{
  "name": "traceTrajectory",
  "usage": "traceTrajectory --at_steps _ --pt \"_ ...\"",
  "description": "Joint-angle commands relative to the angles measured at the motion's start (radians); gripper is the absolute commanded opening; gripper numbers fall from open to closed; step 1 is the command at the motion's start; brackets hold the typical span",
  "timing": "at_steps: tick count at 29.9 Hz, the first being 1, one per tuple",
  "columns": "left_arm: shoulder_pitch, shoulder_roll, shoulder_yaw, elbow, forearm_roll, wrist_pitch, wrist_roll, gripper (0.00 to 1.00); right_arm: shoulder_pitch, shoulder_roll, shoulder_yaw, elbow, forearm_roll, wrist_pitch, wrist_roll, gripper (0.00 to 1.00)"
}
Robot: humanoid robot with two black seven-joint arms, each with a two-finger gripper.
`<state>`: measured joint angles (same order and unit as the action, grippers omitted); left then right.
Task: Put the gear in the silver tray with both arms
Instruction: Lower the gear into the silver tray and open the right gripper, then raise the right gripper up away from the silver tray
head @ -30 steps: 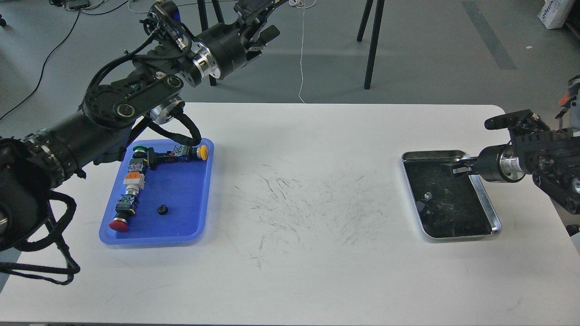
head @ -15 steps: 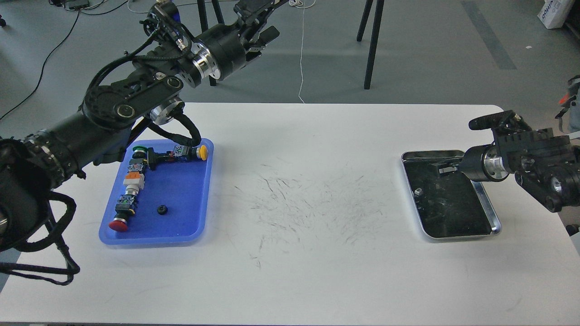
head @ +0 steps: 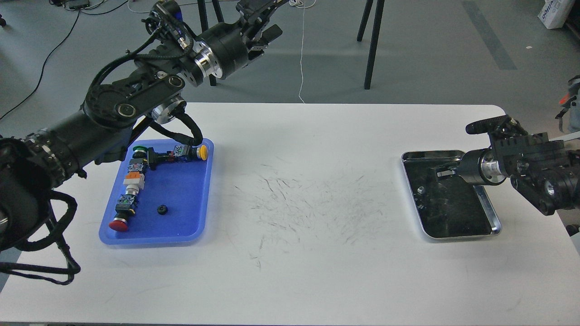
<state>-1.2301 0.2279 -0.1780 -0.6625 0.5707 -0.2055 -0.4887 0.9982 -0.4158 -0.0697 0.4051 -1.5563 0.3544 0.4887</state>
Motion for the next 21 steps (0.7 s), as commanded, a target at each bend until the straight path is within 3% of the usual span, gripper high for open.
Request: traceTrajectory --at_steps 1,7,17,21 --pt "0.0 -0.004 -0.001 0.0 -0.002 0.0 0.0 1.0 -0.001 0.0 0.007 -0.014 0.002 0.0 0.0 0.31" --pt "-0.002 -0.002 -0.003 0.0 -0.002 -0.002 0.0 1.0 0.008 0.006 -0.008 -0.051 0.09 0.014 0.0 0.63" --pt "-0.002 0.008 -0.003 0.0 -0.002 -0.002 0.0 1.0 0.105 -0.006 -0.01 -0.051 0.119 0.046 0.0 0.78" --pt "-0.002 0.013 -0.005 0.0 -0.002 -0.002 0.0 1.0 0.152 0.006 0.005 -0.077 0.157 0.032 0.0 0.93"
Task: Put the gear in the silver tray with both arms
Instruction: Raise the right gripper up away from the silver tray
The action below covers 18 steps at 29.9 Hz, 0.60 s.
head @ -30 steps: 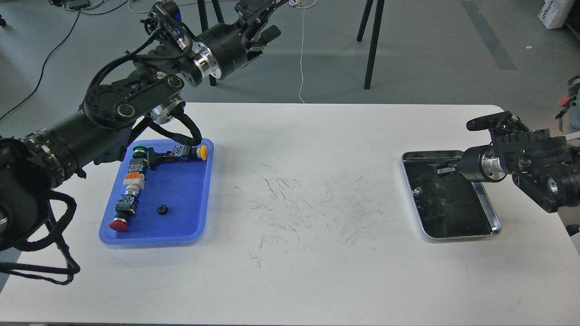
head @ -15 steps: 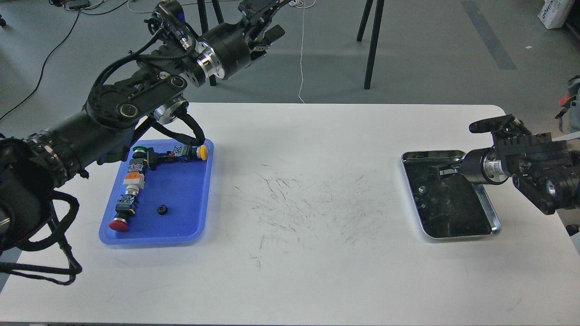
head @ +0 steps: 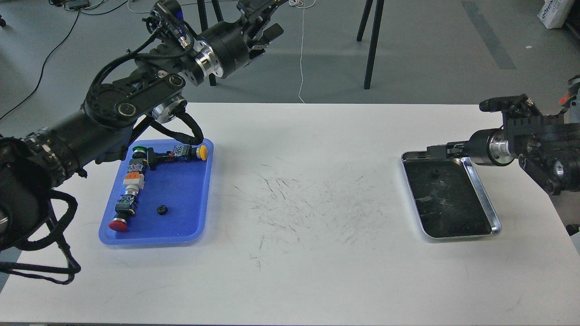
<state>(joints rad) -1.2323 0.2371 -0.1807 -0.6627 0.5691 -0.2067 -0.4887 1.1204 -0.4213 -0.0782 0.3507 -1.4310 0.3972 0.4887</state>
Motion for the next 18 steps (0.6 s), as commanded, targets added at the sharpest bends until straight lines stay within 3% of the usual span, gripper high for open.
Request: traceTrajectory --at_steps 1,5,11,18 --pt "0.001 0.004 -0.002 0.0 0.0 0.0 0.0 1.0 0.033 0.016 0.024 -0.033 0.058 -0.021 0.0 0.95" --pt "0.004 0.005 -0.005 0.0 -0.008 0.001 0.0 1.0 0.03 0.021 0.049 -0.036 0.277 -0.106 0.0 0.96" --pt "0.007 0.016 -0.005 0.003 -0.011 0.001 0.0 1.0 0.029 0.056 0.058 -0.041 0.549 -0.322 0.0 0.96" --pt "0.01 0.036 -0.003 0.005 -0.012 -0.005 0.0 1.0 0.027 0.091 0.074 -0.07 0.823 -0.359 -0.018 0.96"
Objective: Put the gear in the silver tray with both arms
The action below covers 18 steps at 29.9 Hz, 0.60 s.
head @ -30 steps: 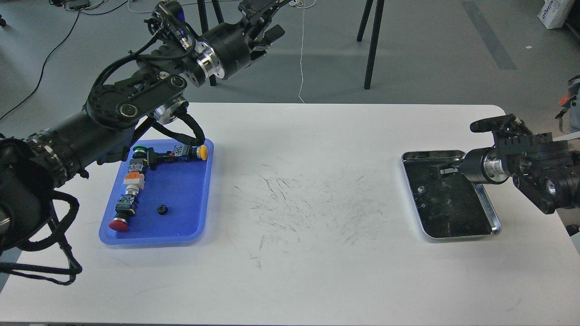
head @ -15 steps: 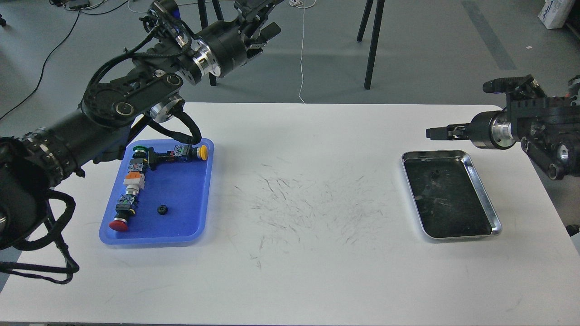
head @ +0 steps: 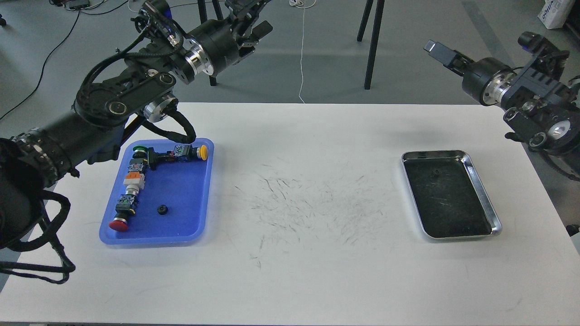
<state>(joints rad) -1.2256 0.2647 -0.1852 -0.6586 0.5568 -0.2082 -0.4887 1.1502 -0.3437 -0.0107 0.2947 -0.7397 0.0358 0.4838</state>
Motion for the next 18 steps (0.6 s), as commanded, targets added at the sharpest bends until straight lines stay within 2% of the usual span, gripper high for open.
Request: traceTrajectory --at_steps 1,6,11,18 --pt "0.006 0.013 0.001 -0.001 0.0 -0.005 0.0 1.0 -0.003 0.018 0.006 -0.009 0.17 0.009 -0.014 0.97" --pt "0.031 0.018 0.001 0.0 0.0 -0.002 0.0 1.0 -0.021 0.02 0.021 0.0 0.334 0.048 -0.013 0.98" --pt "0.054 0.019 0.001 0.007 0.0 0.0 0.0 1.0 -0.05 0.022 0.161 0.001 0.499 0.139 -0.013 0.98" --pt "0.083 0.033 0.001 0.007 0.002 0.0 0.0 1.0 -0.058 0.071 0.327 0.032 0.681 0.203 -0.017 0.98"
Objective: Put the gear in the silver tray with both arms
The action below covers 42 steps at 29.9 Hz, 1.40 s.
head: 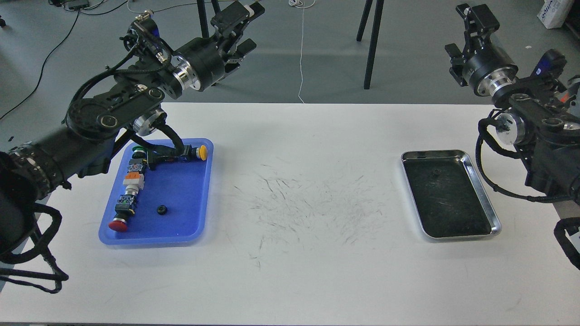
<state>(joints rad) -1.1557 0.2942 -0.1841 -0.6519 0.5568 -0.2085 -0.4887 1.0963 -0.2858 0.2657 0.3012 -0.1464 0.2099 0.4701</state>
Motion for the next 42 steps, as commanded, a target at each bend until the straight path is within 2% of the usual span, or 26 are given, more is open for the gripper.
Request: traceTrajectory --at_steps 1,12,18,26,31,42 --pt "0.016 0.005 0.0 0.0 0.002 0.0 0.0 1.0 -0.012 0.013 0.055 0.038 0.111 0.034 -0.005 0.98" --pt "0.07 0.054 0.018 0.0 0.055 0.001 0.0 1.0 -0.05 -0.035 0.138 0.257 0.163 0.039 -0.011 0.98" --pt "0.128 0.089 0.035 -0.002 0.302 0.006 0.0 1.0 -0.062 -0.066 0.162 0.332 0.163 0.039 -0.01 0.98" --pt "0.197 0.129 0.037 -0.012 0.54 0.037 0.0 1.0 -0.062 -0.087 0.165 0.335 0.163 0.037 -0.01 0.98" --pt "0.231 0.131 0.049 -0.012 0.607 0.095 0.0 1.0 -0.079 -0.113 0.175 0.343 0.163 0.037 -0.007 0.98" --pt "0.232 0.166 0.219 -0.014 0.795 0.195 0.0 1.0 -0.13 -0.116 0.201 0.4 0.163 0.032 -0.005 0.98"
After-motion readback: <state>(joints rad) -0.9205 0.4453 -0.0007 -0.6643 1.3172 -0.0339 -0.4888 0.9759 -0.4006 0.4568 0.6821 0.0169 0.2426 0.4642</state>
